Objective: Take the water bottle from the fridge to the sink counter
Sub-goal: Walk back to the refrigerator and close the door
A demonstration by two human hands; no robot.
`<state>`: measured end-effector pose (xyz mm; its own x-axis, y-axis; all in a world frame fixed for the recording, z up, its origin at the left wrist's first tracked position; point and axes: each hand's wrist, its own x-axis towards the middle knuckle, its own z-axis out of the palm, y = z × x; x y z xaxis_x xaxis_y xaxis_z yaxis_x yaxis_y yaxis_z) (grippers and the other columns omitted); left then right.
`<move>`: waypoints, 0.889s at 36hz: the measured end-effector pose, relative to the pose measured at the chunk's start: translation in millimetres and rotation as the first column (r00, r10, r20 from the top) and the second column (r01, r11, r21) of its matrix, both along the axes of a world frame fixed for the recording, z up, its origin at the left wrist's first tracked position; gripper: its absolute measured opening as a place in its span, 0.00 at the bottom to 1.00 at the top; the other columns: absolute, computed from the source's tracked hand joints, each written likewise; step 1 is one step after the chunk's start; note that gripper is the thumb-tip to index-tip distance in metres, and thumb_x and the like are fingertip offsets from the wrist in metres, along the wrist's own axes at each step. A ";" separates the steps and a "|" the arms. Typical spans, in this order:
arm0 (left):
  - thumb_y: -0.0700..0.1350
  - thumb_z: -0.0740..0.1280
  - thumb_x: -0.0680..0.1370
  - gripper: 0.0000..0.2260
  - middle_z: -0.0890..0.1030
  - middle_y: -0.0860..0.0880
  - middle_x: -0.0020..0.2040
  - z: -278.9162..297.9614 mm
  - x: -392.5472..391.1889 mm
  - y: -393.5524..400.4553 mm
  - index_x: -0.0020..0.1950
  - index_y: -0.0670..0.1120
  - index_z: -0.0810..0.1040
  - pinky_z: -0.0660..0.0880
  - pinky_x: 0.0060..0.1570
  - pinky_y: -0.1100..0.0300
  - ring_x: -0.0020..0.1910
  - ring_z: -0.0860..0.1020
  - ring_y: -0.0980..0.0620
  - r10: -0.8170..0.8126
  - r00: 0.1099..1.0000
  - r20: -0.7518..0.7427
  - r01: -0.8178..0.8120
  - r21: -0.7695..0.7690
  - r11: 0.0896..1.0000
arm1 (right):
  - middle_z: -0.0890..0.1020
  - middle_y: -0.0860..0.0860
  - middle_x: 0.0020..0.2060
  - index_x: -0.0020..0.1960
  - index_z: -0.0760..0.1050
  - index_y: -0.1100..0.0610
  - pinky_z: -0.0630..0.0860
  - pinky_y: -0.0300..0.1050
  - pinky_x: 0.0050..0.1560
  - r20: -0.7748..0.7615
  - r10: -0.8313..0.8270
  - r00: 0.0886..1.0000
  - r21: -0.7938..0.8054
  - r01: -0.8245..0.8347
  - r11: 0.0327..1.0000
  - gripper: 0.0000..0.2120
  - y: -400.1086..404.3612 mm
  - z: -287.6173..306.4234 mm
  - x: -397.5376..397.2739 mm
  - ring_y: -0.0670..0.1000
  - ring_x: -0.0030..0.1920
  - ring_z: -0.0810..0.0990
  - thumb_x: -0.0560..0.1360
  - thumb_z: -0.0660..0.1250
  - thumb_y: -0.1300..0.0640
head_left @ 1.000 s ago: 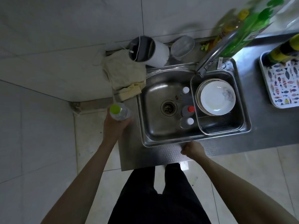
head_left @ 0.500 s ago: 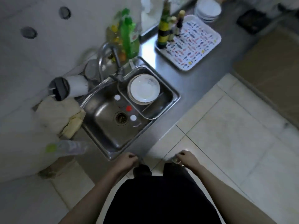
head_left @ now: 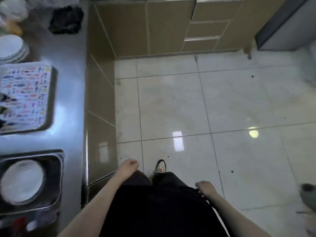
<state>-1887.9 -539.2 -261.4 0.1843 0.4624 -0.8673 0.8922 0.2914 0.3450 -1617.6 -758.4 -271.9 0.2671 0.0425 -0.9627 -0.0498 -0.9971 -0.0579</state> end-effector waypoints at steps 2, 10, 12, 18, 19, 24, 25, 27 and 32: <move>0.39 0.63 0.83 0.11 0.74 0.44 0.36 0.5 31.9 16.3 0.41 0.44 0.76 0.64 0.38 0.56 0.40 0.73 0.50 -0.069 0.998 -0.009 0.069 -0.018 0.997 | 0.76 0.59 0.39 0.49 0.74 0.62 0.63 0.41 0.32 0.027 -0.131 0.991 0.035 0.130 0.991 0.04 2.5 -2.1 31.3 0.52 0.30 0.69 0.80 0.61 0.62; 0.35 0.60 0.83 0.17 0.70 0.42 0.35 -2.9 134.1 97.4 0.34 0.45 0.70 0.64 0.36 0.59 0.35 0.68 0.51 -0.260 0.961 -0.089 0.258 -0.038 0.965 | 0.77 0.56 0.40 0.52 0.76 0.61 0.67 0.46 0.37 0.017 -0.366 0.931 0.207 0.355 0.912 0.07 75.4 3.8 156.1 0.54 0.35 0.71 0.82 0.63 0.57; 0.37 0.61 0.83 0.13 0.72 0.42 0.36 -7.7 159.5 120.1 0.38 0.43 0.72 0.64 0.32 0.61 0.34 0.69 0.51 -0.279 0.951 -0.136 0.272 -0.069 0.960 | 0.79 0.54 0.40 0.49 0.76 0.59 0.70 0.47 0.40 0.019 -0.414 0.910 0.263 0.395 0.880 0.07 97.7 5.4 190.9 0.54 0.38 0.73 0.81 0.64 0.55; 0.40 0.61 0.85 0.10 0.74 0.40 0.44 -34.6 265.0 194.7 0.44 0.42 0.73 0.61 0.35 0.61 0.36 0.72 0.48 -0.324 0.920 -0.219 0.284 -0.196 0.939 | 0.82 0.52 0.43 0.53 0.79 0.62 0.73 0.47 0.43 0.045 -0.496 0.867 0.310 0.460 0.832 0.12 135.8 -4.3 301.7 0.52 0.40 0.76 0.79 0.64 0.53; 0.41 0.61 0.85 0.09 0.75 0.40 0.45 -36.2 289.0 206.6 0.45 0.42 0.74 0.62 0.36 0.61 0.39 0.73 0.48 -0.339 0.912 -0.230 0.291 -0.218 0.931 | 0.81 0.53 0.43 0.53 0.78 0.62 0.72 0.47 0.42 0.056 -0.529 0.847 0.290 0.493 0.820 0.12 136.3 -4.5 318.7 0.52 0.39 0.76 0.79 0.64 0.54; 0.41 0.63 0.83 0.06 0.79 0.41 0.46 -34.2 447.4 251.3 0.48 0.42 0.77 0.68 0.42 0.59 0.45 0.77 0.47 -0.413 0.887 -0.205 0.383 -0.174 0.907 | 0.80 0.54 0.41 0.49 0.77 0.59 0.71 0.46 0.40 0.078 -0.667 0.741 0.200 0.644 0.739 0.07 131.6 2.4 403.2 0.54 0.38 0.75 0.80 0.63 0.57; 0.42 0.64 0.82 0.06 0.80 0.42 0.45 -30.8 485.6 258.9 0.48 0.42 0.78 0.69 0.43 0.59 0.45 0.77 0.47 -0.448 0.874 -0.188 0.422 -0.162 0.892 | 0.80 0.54 0.40 0.49 0.77 0.59 0.71 0.45 0.39 0.078 -0.683 0.726 0.192 0.661 0.725 0.07 129.1 5.6 418.3 0.54 0.37 0.75 0.80 0.63 0.57; 0.43 0.64 0.82 0.06 0.81 0.41 0.46 -22.5 564.3 273.4 0.49 0.42 0.79 0.70 0.44 0.58 0.45 0.78 0.47 -0.518 0.845 -0.132 0.499 -0.151 0.853 | 0.81 0.54 0.38 0.49 0.77 0.61 0.71 0.43 0.36 0.068 -0.726 0.684 0.182 0.707 0.683 0.07 125.6 13.4 444.9 0.54 0.36 0.76 0.80 0.62 0.58; 0.47 0.65 0.81 0.07 0.86 0.41 0.56 -4.9 765.7 302.1 0.53 0.45 0.80 0.77 0.51 0.54 0.56 0.84 0.41 -0.586 0.810 0.022 0.586 -0.031 0.810 | 0.81 0.56 0.41 0.53 0.78 0.65 0.72 0.45 0.38 0.075 -0.768 0.636 0.121 0.759 0.640 0.11 114.8 12.2 511.0 0.55 0.38 0.76 0.80 0.63 0.58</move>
<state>-1122.2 -237.1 -266.3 0.4198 0.2336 -0.8770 0.8939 -0.2737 0.3550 -1106.6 -643.6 -259.7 0.3379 -0.1588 -0.9277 -0.7798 -0.5991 -0.1815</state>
